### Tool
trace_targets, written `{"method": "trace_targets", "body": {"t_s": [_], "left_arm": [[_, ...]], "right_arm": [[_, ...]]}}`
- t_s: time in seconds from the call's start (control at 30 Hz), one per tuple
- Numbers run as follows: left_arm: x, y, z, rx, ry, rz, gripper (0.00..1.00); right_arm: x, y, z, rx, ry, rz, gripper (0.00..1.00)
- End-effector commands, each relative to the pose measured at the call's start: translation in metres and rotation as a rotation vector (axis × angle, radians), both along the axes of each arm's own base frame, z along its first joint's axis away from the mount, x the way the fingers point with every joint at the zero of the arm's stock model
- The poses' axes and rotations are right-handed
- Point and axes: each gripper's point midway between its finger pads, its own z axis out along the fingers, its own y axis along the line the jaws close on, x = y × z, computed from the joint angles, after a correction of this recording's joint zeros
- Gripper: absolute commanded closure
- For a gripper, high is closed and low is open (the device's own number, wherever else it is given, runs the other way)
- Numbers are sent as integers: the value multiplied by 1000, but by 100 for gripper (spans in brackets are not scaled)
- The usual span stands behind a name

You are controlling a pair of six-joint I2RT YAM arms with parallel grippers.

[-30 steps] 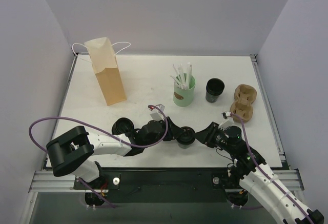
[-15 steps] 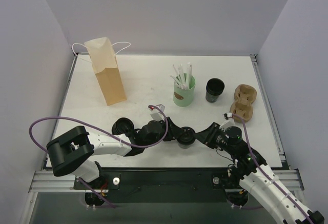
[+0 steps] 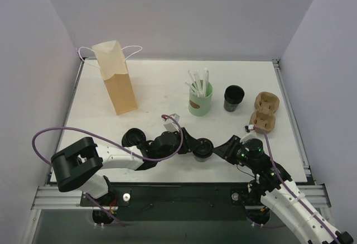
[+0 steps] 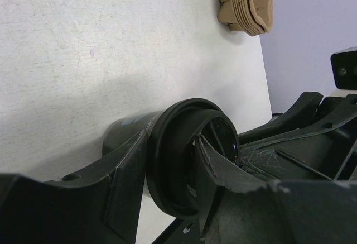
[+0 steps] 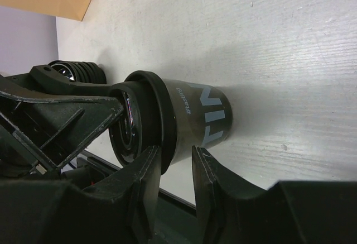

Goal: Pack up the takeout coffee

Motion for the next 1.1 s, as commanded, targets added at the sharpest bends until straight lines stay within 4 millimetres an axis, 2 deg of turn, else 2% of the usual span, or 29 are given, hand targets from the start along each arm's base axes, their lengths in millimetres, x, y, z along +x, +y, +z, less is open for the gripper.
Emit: {"method": "trace_targets", "body": {"t_s": [0.0, 0.3, 0.4, 0.57, 0.67, 0.73, 0.77, 1.07], "left_arm": [[-44, 73, -119, 456, 181, -57, 57], [-47, 73, -121, 460, 186, -60, 57], [-49, 74, -123, 462, 189, -61, 57], [-51, 77, -128, 470, 202, -50, 57], [-52, 81, -130, 481, 207, -39, 57], [-53, 83, -131, 483, 209, -37, 57], [-53, 83, -132, 483, 211, -33, 57], [-54, 86, -141, 504, 230, -25, 57]], "right_arm": [[-3, -1, -3, -2, 15, -2, 71], [2, 7, -13, 67, 1, -13, 71], [2, 1, -27, 42, 26, -46, 73], [-3, -17, -67, -38, 92, -117, 79], [-5, -22, -82, -61, 110, -134, 82], [-5, -24, -84, -73, 113, -137, 84], [-11, -28, -98, -98, 144, -142, 84], [-20, -50, -127, -230, 216, -182, 85]]}}
